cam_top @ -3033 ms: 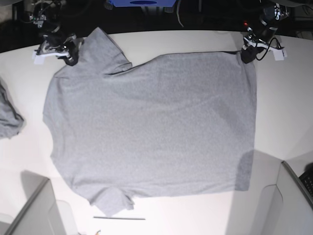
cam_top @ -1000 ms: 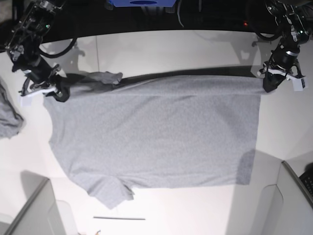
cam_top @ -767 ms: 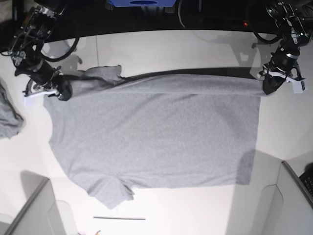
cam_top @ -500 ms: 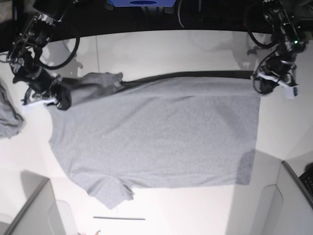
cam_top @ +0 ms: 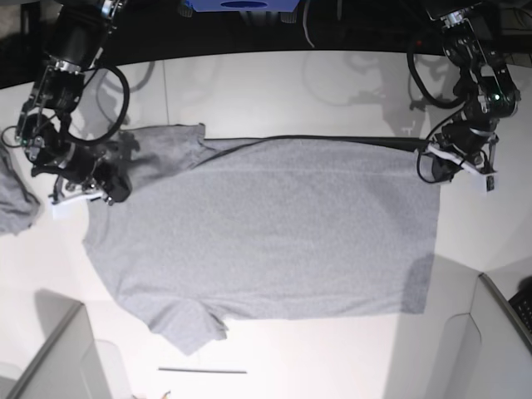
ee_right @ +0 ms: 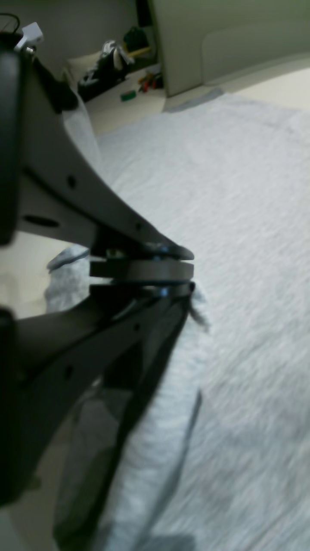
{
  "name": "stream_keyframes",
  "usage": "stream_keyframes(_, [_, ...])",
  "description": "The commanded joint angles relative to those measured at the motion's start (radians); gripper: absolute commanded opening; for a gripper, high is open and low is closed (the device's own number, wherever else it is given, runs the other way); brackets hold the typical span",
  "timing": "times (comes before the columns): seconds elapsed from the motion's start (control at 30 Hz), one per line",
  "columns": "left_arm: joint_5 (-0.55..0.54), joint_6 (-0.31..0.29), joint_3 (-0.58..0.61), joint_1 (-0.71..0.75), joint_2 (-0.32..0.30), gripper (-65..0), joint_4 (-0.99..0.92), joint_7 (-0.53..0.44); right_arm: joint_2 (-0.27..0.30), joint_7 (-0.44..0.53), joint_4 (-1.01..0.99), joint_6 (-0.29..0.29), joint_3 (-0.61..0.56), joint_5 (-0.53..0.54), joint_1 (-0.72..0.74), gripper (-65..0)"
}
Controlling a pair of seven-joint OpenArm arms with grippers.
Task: Fold the T-shirt properly
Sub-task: 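Lift the shoulder edge with both grippers and pull it toward the robot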
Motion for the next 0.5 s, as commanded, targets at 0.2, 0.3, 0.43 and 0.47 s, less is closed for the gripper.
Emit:
stream_keyframes(0.2, [-0.009, -0.003, -0.004, -0.047, -0.015, -65.0, 0.005, -0.002, 0.028, 0.021, -0.054, 0.006, -0.002, 0.012, 0.054, -65.0])
stream_keyframes(0.3, [-0.009, -0.003, -0.007, -0.048, -0.015, -65.0, -0.043, -0.006, 0.042, 0.022, -0.072, 0.006, -0.046, 0.012, 0.080, -65.0])
stream_keyframes(0.43, [-0.009, -0.003, -0.007, -0.062, -0.015, -65.0, -0.097, -0.009, 0.055, 0.024, -0.097, 0.006, -0.086, 0.012, 0.101, -65.0])
stream_keyframes(0.47, [-0.009, -0.003, -0.009, -0.067, -0.015, -65.0, -0.107, -0.009, 0.055, 0.032, -0.103, 0.006, -0.091, 0.012, 0.110, -65.0])
